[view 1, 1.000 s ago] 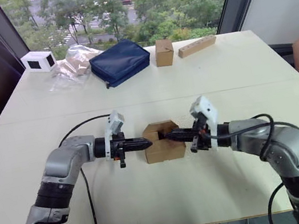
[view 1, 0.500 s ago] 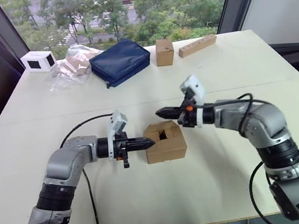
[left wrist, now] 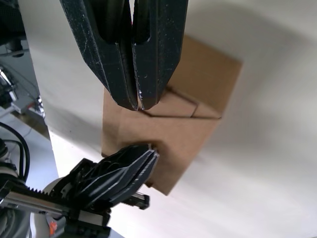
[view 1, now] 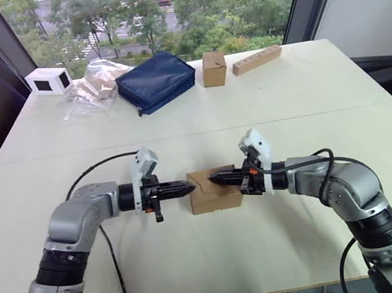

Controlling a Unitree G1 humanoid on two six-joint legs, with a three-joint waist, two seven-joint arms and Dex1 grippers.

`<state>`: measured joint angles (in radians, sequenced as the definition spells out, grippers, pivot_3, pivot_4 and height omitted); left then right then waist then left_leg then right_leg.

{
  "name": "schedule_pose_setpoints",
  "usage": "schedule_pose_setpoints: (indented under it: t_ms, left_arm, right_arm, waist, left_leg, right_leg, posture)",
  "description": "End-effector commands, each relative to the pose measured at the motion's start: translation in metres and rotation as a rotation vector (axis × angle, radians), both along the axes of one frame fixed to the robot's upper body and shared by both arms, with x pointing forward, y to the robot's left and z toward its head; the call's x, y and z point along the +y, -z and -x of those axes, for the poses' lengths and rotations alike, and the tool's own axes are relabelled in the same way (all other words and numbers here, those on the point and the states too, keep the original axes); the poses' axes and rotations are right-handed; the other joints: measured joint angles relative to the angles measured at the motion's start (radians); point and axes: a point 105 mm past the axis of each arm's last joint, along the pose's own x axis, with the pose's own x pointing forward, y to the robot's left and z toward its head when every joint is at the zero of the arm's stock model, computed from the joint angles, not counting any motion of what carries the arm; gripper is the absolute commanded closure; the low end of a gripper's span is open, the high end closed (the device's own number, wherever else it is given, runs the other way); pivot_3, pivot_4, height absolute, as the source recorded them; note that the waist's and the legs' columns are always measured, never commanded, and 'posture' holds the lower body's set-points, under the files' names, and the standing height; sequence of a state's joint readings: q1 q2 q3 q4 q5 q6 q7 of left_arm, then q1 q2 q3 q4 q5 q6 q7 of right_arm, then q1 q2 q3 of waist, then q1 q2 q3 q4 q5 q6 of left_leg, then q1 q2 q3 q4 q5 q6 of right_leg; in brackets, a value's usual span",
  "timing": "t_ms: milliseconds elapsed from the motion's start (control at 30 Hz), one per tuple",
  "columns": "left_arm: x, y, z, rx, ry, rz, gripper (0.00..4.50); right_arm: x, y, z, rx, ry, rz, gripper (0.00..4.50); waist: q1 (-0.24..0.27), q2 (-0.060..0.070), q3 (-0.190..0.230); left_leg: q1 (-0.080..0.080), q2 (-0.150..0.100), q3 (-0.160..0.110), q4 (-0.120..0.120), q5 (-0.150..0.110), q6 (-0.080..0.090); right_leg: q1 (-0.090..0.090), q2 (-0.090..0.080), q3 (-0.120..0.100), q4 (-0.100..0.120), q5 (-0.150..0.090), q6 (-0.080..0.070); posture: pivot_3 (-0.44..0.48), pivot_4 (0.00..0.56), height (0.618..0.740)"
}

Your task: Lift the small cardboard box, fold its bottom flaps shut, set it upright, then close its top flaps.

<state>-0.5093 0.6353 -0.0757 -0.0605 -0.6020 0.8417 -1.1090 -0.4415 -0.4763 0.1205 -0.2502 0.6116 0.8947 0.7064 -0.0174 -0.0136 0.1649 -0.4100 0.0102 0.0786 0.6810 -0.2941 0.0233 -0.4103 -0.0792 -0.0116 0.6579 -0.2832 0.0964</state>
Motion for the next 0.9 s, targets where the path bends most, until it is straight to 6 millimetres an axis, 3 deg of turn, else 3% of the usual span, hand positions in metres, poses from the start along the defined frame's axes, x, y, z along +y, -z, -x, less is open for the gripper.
schedule_pose_setpoints:
  t_ms: [33, 200, 367, 533, 900]
  left_arm:
    - [-0.002, -0.026, -0.005, -0.065, 0.005, 0.058, 4.43]
    - [-0.026, -0.037, -0.012, -0.083, 0.072, 0.118, 4.43]
    - [-0.045, -0.025, -0.026, -0.088, 0.092, 0.096, 4.43]
    - [-0.054, -0.013, -0.037, -0.091, 0.111, 0.070, 4.43]
    - [-0.059, -0.014, -0.037, -0.105, 0.141, 0.082, 4.43]
  right_arm:
    - [0.002, -0.005, 0.005, -0.014, -0.003, -0.007, 4.50]
    - [0.002, -0.010, 0.012, -0.032, -0.006, -0.001, 4.50]
    - [0.002, -0.010, 0.020, -0.033, -0.012, 0.023, 4.50]
    - [0.002, -0.007, 0.023, -0.031, -0.012, 0.041, 4.50]
    - [0.005, -0.009, 0.036, -0.016, -0.045, 0.065, 4.50]
  waist:
    - [0.003, 0.000, 0.000]
    - [0.006, 0.000, 0.000]
    - [0.002, 0.000, 0.000]
    - [0.003, 0.000, 0.000]
    - [0.004, 0.000, 0.000]
  left_leg:
    - [0.000, 0.000, 0.000, 0.000, 0.000, 0.000]
    - [0.000, -0.001, 0.000, 0.000, 0.000, 0.000]
    - [0.000, -0.001, 0.000, -0.001, 0.000, 0.000]
    - [0.000, -0.001, 0.001, -0.001, 0.000, 0.000]
    - [-0.001, -0.001, 0.001, -0.001, -0.001, 0.001]
  right_leg:
    - [0.000, 0.000, 0.000, 0.000, 0.000, 0.000]
    - [0.002, -0.002, -0.001, -0.005, 0.000, 0.000]
    - [0.002, -0.002, -0.002, -0.006, 0.000, 0.000]
    - [0.002, -0.002, -0.003, -0.005, 0.000, 0.000]
    - [0.002, -0.002, -0.003, -0.006, 0.000, 0.000]
  posture:
    - [0.000, 0.150, 0.740]
    - [0.000, 0.150, 0.740]
    - [0.000, 0.150, 0.740]
    - [0.000, 0.150, 0.740]
    - [0.000, 0.150, 0.740]
